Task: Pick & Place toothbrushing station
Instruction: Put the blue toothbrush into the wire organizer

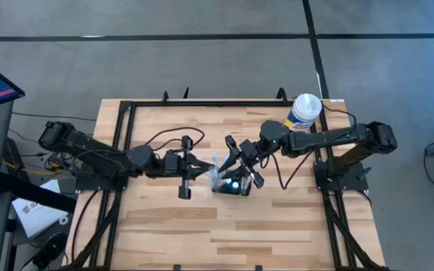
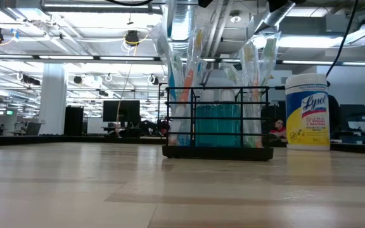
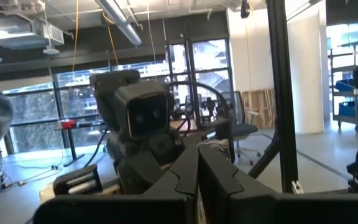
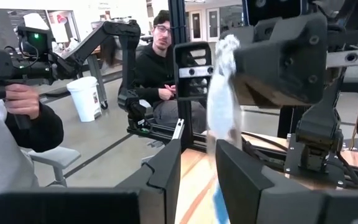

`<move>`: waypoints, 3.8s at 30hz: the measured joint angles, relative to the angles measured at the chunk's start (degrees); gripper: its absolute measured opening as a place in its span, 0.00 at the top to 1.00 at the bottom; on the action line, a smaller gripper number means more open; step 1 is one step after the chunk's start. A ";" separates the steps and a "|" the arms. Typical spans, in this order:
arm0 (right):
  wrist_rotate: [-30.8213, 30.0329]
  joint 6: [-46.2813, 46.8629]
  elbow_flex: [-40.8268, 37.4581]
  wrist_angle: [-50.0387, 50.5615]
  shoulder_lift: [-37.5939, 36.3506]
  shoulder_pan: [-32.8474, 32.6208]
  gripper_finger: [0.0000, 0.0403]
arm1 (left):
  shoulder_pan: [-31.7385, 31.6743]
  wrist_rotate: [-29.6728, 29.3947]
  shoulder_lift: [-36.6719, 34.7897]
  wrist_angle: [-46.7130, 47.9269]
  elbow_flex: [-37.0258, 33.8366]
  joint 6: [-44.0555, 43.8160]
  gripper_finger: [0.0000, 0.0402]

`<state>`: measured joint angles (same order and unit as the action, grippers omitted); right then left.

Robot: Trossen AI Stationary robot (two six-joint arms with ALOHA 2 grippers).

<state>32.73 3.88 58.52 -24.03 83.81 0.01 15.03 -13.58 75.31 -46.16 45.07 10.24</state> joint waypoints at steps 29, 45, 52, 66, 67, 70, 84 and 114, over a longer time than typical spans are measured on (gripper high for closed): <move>0.22 0.68 0.02 -5.34 5.06 0.75 0.77 | -1.22 0.02 3.58 -4.45 0.01 -0.02 1.00; 0.23 1.62 0.02 -5.20 5.01 0.37 0.94 | -1.22 0.02 3.53 -4.27 0.01 -0.01 1.00; 0.24 2.12 0.02 -5.16 5.01 0.00 0.98 | -1.22 0.27 3.50 -4.19 -0.02 -0.04 1.00; 0.11 2.13 0.24 -0.30 2.19 0.99 0.99 | -1.20 -1.42 1.01 -3.50 -0.13 -0.19 1.00; 0.17 2.03 -0.02 1.82 1.22 1.09 0.99 | -1.18 -1.47 0.54 -3.27 -0.13 -0.22 1.00; 0.16 -0.23 -0.06 5.62 -0.83 1.05 0.99 | -1.00 -1.51 -1.10 -2.79 -0.22 -0.29 1.00; -7.49 -3.48 -2.40 21.63 -13.34 1.03 1.00 | 1.16 -1.44 -1.95 -2.31 -2.01 -0.64 1.00; -15.09 -3.90 -2.40 37.77 -26.92 13.55 1.00 | 4.90 -1.33 -1.88 -2.27 -2.01 -2.19 1.00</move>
<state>17.64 -0.02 56.12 13.74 56.89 13.56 19.92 -14.92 73.43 -48.42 43.07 8.05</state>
